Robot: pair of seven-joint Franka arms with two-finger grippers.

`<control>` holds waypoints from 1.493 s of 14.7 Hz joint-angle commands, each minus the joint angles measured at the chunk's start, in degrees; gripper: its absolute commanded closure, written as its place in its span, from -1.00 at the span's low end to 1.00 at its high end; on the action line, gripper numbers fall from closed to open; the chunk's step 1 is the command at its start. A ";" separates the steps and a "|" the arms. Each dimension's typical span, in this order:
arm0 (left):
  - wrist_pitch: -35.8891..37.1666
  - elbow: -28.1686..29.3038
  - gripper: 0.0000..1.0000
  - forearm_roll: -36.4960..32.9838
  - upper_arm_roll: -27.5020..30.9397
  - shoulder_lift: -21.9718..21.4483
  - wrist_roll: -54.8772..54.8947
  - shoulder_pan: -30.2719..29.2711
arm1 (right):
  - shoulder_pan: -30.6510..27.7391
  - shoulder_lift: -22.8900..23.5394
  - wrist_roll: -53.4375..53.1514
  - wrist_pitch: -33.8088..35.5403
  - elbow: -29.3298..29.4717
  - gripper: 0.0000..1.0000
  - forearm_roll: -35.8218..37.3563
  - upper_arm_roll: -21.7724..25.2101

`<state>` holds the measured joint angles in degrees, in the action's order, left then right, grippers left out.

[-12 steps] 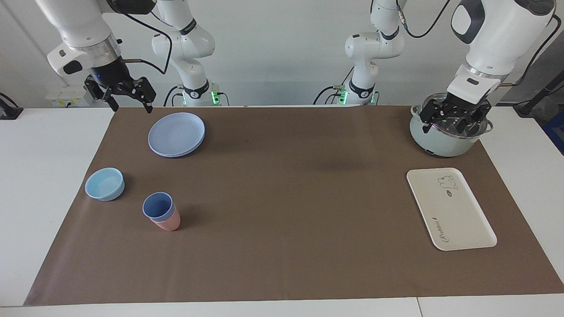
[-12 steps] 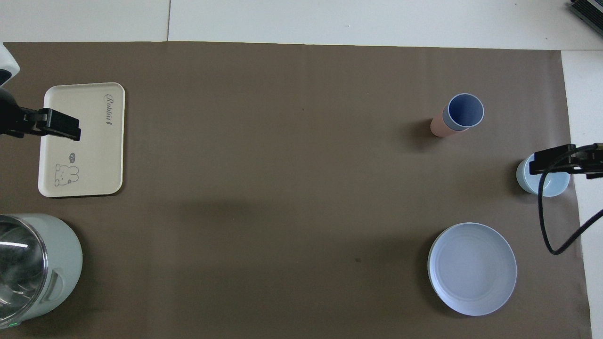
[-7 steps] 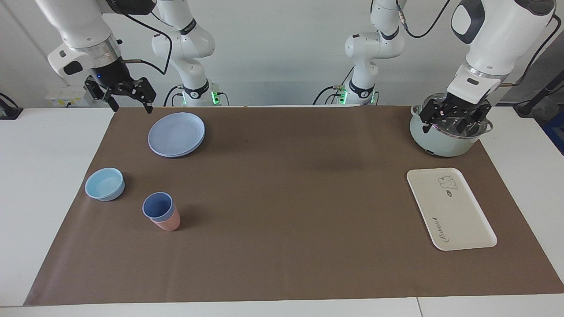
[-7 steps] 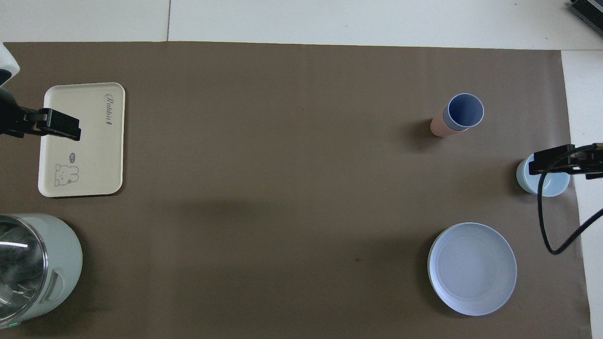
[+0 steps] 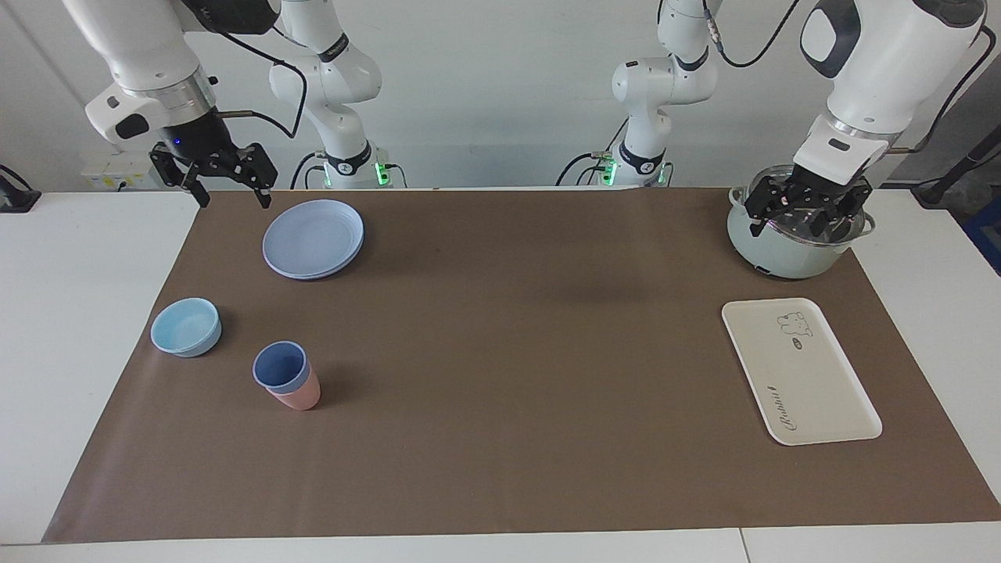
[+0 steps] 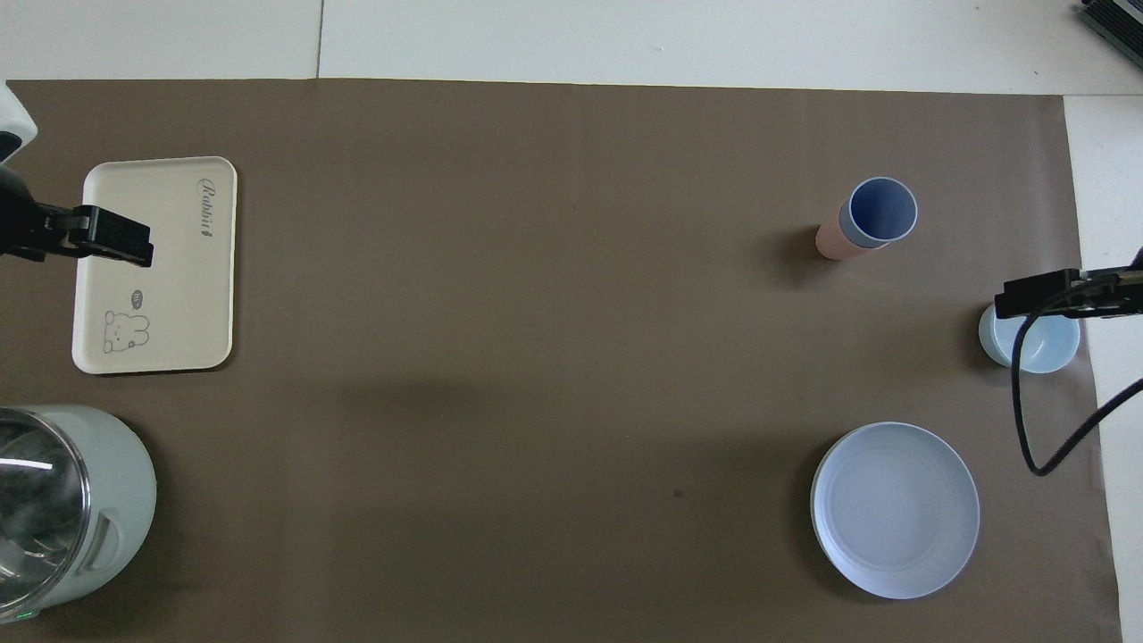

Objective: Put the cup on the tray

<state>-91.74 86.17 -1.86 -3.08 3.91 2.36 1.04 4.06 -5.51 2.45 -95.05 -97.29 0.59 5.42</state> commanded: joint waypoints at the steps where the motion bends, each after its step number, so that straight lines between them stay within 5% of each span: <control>1: -0.46 2.07 -1.00 0.28 0.00 -1.71 0.10 -0.33 | -2.37 -3.27 10.69 -8.81 -8.85 -1.00 -0.94 0.55; 7: -0.46 1.98 -1.00 0.28 0.00 -1.71 0.10 -0.33 | -8.44 -0.65 39.16 -28.59 -19.25 -1.00 -13.65 0.73; 13: -0.46 1.98 -1.00 0.28 0.00 -1.71 0.10 -0.33 | -15.39 10.24 71.95 -35.20 -19.43 -1.00 -40.79 0.73; 18: -0.63 2.07 -1.00 0.28 0.00 -1.71 0.10 -0.33 | -14.61 17.01 87.16 -37.49 -19.08 -1.00 -63.47 0.73; 22: -0.37 2.07 -1.00 0.28 0.00 -1.71 0.10 -0.33 | -13.99 21.67 99.11 -37.50 -17.77 -1.00 -73.16 0.12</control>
<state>-91.74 86.17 -1.86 -3.08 3.90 2.35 1.04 -9.94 13.18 95.14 -131.79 -116.76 -67.89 6.14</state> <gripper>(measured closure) 0.000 0.000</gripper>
